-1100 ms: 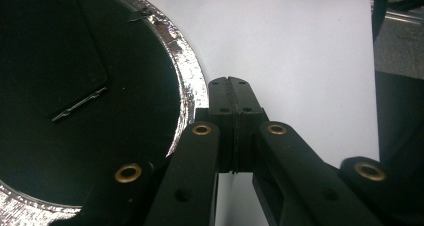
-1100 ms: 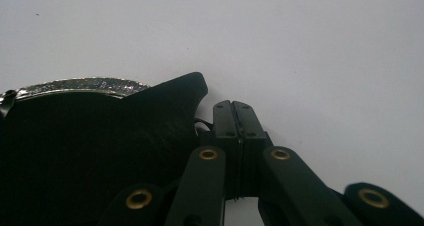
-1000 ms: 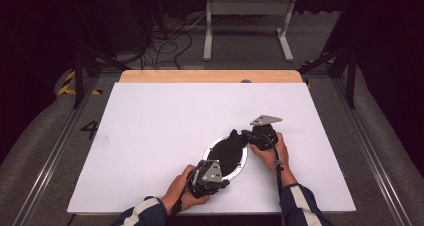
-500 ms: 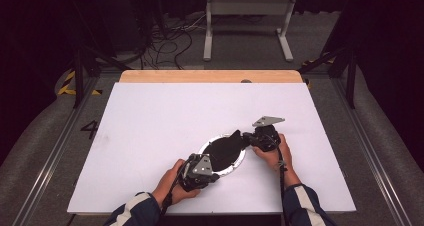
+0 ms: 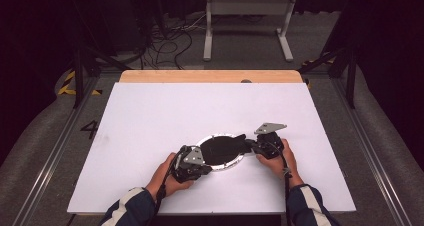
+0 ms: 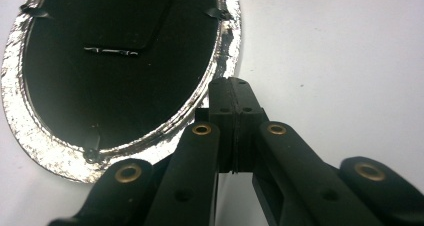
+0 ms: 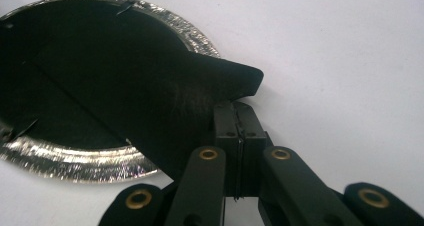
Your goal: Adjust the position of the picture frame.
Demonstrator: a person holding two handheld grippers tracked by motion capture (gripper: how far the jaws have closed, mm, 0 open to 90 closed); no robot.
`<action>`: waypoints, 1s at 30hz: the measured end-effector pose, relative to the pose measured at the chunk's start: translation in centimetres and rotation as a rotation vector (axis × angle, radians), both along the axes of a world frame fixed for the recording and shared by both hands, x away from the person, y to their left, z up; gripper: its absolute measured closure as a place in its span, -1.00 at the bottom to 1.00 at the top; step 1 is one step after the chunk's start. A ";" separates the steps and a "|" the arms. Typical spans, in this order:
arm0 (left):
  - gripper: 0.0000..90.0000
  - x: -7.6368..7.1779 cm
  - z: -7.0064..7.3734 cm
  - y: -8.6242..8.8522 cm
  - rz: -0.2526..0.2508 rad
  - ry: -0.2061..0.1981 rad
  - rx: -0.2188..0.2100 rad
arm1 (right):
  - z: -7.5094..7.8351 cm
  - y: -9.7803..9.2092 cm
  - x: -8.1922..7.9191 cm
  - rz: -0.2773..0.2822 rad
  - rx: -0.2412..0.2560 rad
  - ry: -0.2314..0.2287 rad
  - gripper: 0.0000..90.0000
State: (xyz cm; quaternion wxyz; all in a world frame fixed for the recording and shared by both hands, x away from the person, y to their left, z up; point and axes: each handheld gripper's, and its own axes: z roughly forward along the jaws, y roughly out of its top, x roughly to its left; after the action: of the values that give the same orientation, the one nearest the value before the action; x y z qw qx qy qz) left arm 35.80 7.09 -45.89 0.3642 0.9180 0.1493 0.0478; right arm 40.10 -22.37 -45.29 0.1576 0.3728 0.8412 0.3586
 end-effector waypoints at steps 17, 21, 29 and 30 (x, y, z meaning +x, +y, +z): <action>0.94 3.1 -0.2 2.8 0.181 -0.058 -0.003 | -0.2 1.2 -4.5 0.132 -0.035 -0.023 1.00; 0.90 3.7 -0.3 3.1 0.203 -0.079 -0.003 | -0.2 2.1 -5.9 0.172 -0.026 -0.019 1.00; 0.89 3.4 -0.3 3.2 0.229 -0.081 -0.011 | 0.1 3.2 -7.0 0.218 -0.023 -0.021 1.00; 0.89 3.2 -0.2 3.1 0.213 -0.075 -0.019 | 0.5 3.0 -7.1 0.224 -0.018 -0.040 1.00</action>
State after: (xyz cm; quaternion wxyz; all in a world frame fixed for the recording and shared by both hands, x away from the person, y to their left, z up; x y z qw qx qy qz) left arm 38.99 10.20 -46.09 0.3712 0.8910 0.2327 0.1191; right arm 33.05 -19.34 -44.80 0.1364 0.2681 0.8774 0.3738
